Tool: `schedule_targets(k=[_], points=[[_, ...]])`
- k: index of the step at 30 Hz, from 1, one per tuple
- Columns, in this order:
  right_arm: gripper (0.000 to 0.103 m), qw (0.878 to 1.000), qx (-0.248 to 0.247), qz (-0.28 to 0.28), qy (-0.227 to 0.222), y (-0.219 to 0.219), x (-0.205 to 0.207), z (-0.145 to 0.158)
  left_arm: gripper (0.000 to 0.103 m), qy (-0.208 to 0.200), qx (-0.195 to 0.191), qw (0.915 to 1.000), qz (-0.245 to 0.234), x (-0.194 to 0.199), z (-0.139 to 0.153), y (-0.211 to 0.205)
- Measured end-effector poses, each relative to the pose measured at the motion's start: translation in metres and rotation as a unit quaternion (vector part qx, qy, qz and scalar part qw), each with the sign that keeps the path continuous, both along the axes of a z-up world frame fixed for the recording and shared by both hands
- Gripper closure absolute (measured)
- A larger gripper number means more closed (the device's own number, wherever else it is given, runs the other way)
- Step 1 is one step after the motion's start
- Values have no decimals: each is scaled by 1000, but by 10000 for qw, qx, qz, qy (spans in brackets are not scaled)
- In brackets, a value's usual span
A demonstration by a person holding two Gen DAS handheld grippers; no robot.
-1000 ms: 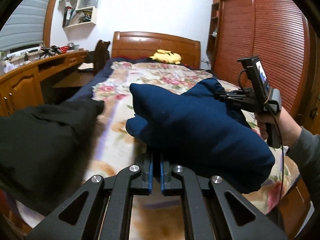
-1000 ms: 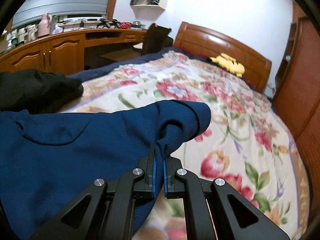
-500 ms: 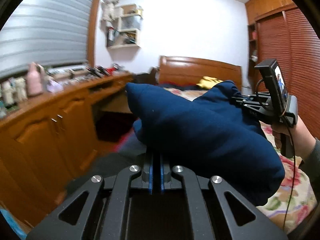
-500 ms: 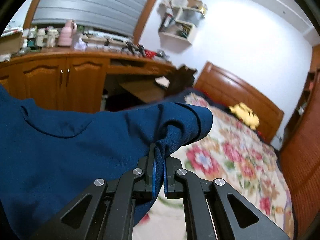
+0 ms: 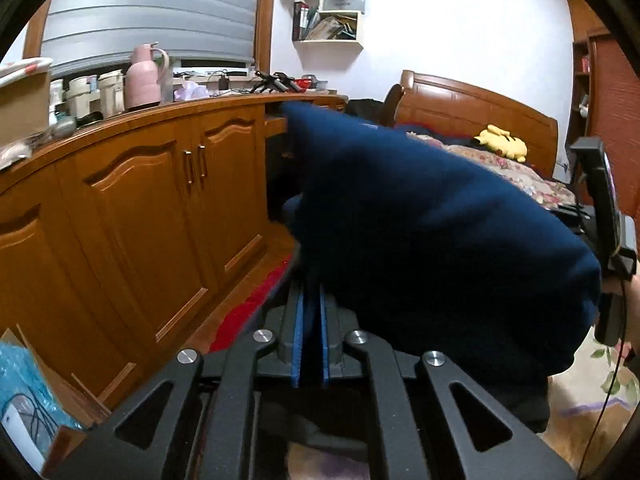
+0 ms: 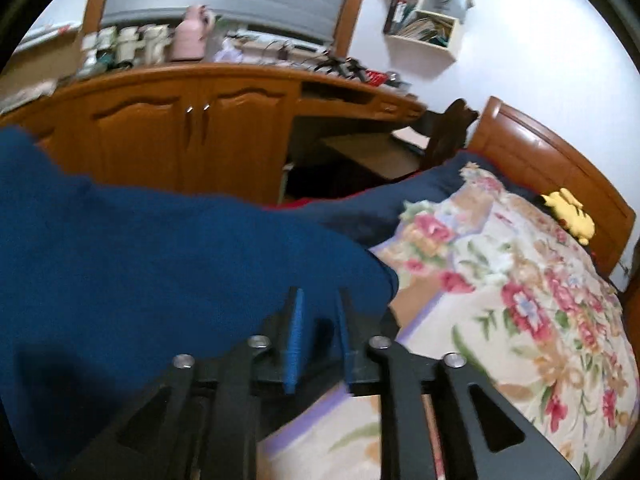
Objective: Fold large clothes
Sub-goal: 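Carry the folded jacket off the bed toward the black garment pile with both tools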
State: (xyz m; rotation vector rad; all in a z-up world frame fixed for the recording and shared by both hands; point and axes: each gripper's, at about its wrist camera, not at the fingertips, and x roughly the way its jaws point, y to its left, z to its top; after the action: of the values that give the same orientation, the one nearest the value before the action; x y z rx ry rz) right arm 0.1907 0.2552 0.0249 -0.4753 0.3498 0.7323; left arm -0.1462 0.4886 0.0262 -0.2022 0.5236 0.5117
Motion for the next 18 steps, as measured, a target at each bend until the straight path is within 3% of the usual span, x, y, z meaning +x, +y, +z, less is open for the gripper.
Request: schedule_targets(k=[1,3,7,8,10,15,18], points=[[67,10000,25,-5,18,-1,-6,0,90,26,60,10000,42,-5,2,-3],[65,9999,133,21,47,-7,-15,4,85,58,145,9999,56,-7,7,-10],[65,9981,496,360,-49,-19,-29,19,51,-154,169,9997,0,-27,28,-21],[65,9971,583,493,-6,-22,-37,25,34,-202,224,9995,4,-32,34,-25],[65,9943,734,771,70,-36,-45,26,13,-302,321,9990,-2,-38,42,-29],[65,9867,957,1266,362,-38,-71,29,12,-348,433,9985,20,-54,57,-39],[65,9888,656,1253,487,-33,-69,14,12,-387,461,9982,62,-64,62,-43]])
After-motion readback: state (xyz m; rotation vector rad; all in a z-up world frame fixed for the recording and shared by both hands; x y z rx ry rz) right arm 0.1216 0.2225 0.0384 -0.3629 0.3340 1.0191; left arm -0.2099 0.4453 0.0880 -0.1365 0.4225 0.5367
